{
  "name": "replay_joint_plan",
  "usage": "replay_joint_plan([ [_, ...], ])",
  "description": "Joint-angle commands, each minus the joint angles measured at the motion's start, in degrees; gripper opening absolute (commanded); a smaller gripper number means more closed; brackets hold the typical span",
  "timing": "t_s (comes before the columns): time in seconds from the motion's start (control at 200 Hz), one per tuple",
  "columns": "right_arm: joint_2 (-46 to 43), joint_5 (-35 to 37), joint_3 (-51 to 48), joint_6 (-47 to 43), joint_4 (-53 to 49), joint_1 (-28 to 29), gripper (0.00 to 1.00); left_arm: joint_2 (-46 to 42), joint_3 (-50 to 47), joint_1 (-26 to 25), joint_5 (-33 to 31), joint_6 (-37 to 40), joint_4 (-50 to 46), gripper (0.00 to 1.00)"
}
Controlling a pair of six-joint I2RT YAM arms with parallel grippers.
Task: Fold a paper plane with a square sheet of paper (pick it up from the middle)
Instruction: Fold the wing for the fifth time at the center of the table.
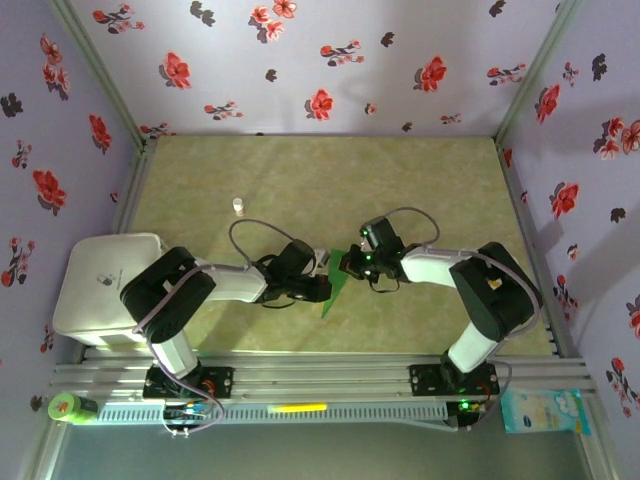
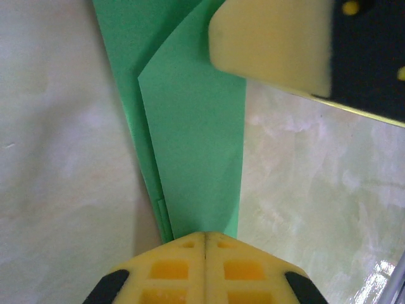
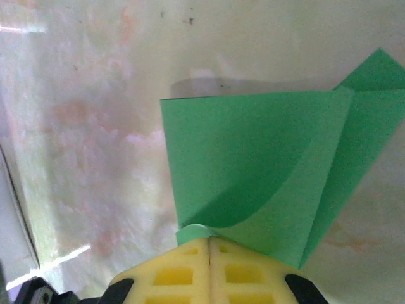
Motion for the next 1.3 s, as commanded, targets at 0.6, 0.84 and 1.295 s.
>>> replay_joint_plan([
  [0.6, 4.78, 3.65, 1.24, -4.27, 0.47, -7.09, 0.06, 4.00, -3.57, -0.89, -1.11, 3.19, -12.25, 0.00],
  [0.84, 5.11, 2.79, 1.32, -4.61, 1.14, -10.38, 0.07, 4.25, -3.73, -1.07, -1.11, 3.15, -12.05, 0.00],
  [1.295, 3.71, 5.65, 4.80, -4.35, -3.52, -14.42, 0.07, 3.88, -3.82, -1.16, -1.23, 3.09, -11.64, 0.00],
])
